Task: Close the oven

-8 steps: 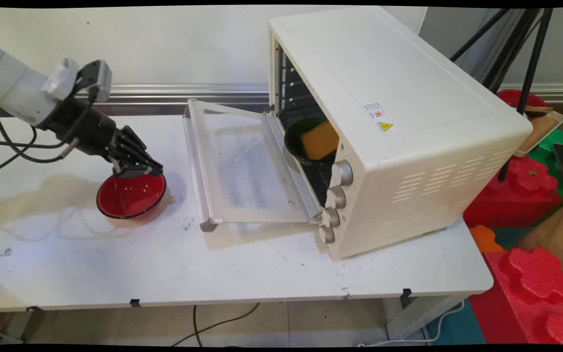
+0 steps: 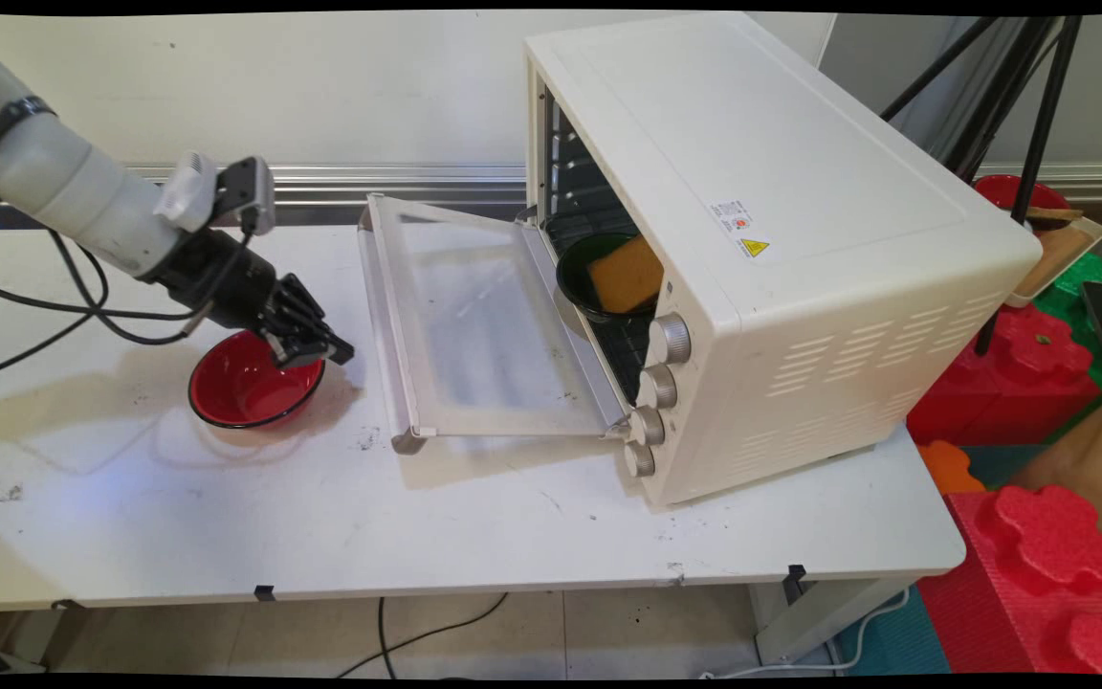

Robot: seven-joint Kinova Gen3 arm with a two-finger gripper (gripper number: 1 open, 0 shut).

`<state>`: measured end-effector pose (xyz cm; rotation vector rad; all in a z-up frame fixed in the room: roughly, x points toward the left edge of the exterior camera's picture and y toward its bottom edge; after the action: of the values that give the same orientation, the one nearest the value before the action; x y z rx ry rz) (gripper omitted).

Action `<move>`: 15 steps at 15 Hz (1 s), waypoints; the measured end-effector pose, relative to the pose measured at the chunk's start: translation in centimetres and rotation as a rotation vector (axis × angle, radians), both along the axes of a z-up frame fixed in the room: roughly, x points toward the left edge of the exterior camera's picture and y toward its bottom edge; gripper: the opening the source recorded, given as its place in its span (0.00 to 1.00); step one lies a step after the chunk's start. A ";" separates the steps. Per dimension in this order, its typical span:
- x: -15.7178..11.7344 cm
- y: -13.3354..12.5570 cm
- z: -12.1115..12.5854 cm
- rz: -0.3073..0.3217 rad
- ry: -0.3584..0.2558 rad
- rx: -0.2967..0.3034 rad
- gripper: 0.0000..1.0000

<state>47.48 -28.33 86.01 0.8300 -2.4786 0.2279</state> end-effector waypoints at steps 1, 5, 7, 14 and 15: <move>-0.2 -0.1 -0.3 0.001 0.000 0.000 0.00; -1.2 -0.9 -2.1 0.012 0.004 -0.002 0.00; -1.6 -1.1 -2.6 0.014 0.007 -0.005 0.00; -2.7 -1.7 -3.7 0.022 0.044 -0.041 0.00; -2.7 -1.8 -3.6 0.024 0.051 -0.048 0.00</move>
<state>44.74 -30.09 82.40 0.8352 -2.4079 0.2708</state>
